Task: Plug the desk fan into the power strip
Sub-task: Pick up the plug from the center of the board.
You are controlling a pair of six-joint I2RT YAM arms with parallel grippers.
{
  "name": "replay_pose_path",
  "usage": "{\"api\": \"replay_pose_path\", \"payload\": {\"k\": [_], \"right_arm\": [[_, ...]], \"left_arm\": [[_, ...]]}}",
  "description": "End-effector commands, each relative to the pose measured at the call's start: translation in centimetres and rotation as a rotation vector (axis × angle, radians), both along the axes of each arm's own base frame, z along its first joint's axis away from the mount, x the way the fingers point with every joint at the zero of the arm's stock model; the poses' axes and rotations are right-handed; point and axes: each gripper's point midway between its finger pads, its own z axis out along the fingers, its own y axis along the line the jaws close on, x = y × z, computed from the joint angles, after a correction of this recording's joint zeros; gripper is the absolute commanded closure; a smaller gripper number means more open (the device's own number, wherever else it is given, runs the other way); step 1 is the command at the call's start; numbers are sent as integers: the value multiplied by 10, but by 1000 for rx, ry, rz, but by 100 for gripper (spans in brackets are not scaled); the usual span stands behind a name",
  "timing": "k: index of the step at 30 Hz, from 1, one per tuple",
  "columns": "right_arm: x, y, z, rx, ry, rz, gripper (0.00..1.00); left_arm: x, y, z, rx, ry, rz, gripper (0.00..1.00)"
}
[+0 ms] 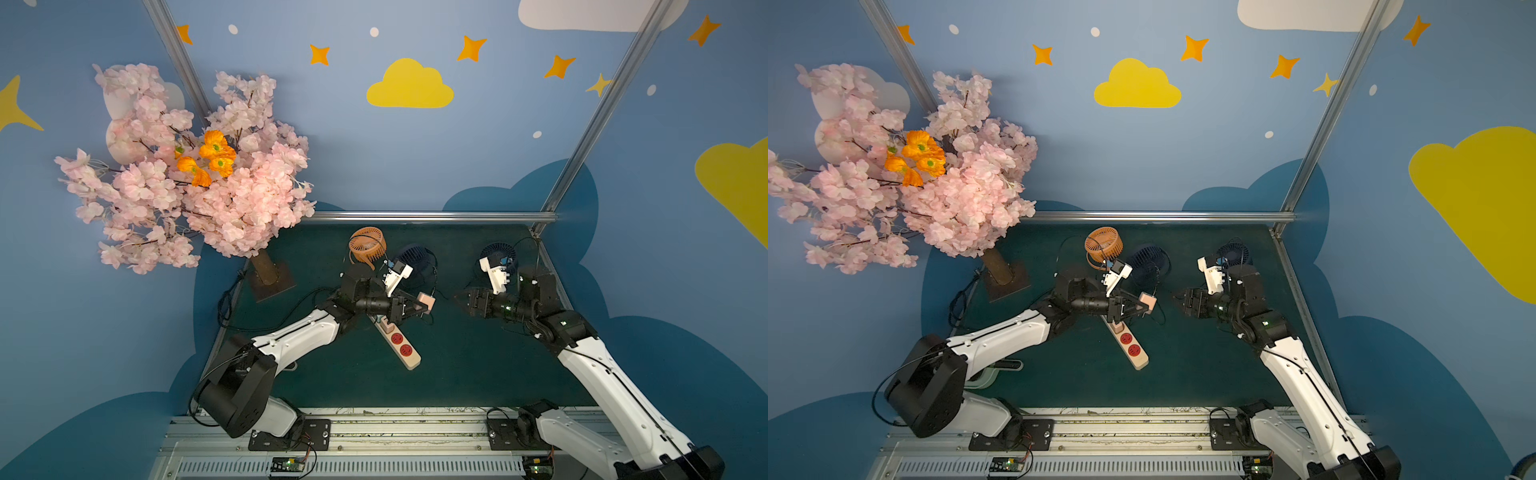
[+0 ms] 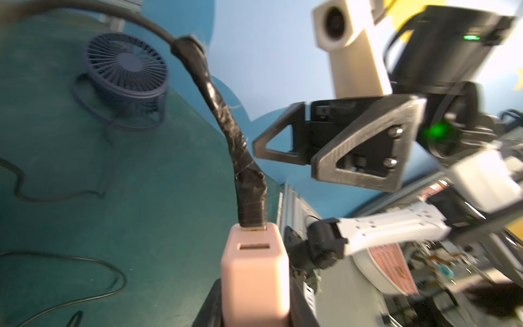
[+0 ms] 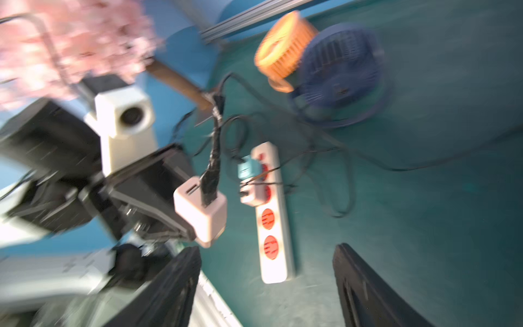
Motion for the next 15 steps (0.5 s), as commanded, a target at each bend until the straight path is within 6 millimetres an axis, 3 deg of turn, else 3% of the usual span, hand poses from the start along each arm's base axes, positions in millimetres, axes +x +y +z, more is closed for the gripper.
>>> {"api": "replay_pose_path", "payload": {"k": [1,10,15], "right_arm": [[-35,29,29,169,-28,298,22],[-67,54,50,246,67,537,26],[-72,67,60,269,51,592,36]], "left_arm": [[-39,5,33,-63,-4,-239,91],[-50,7,52,-75,1,-314,90],[-52,7,53,-79,11,-330,90]]}}
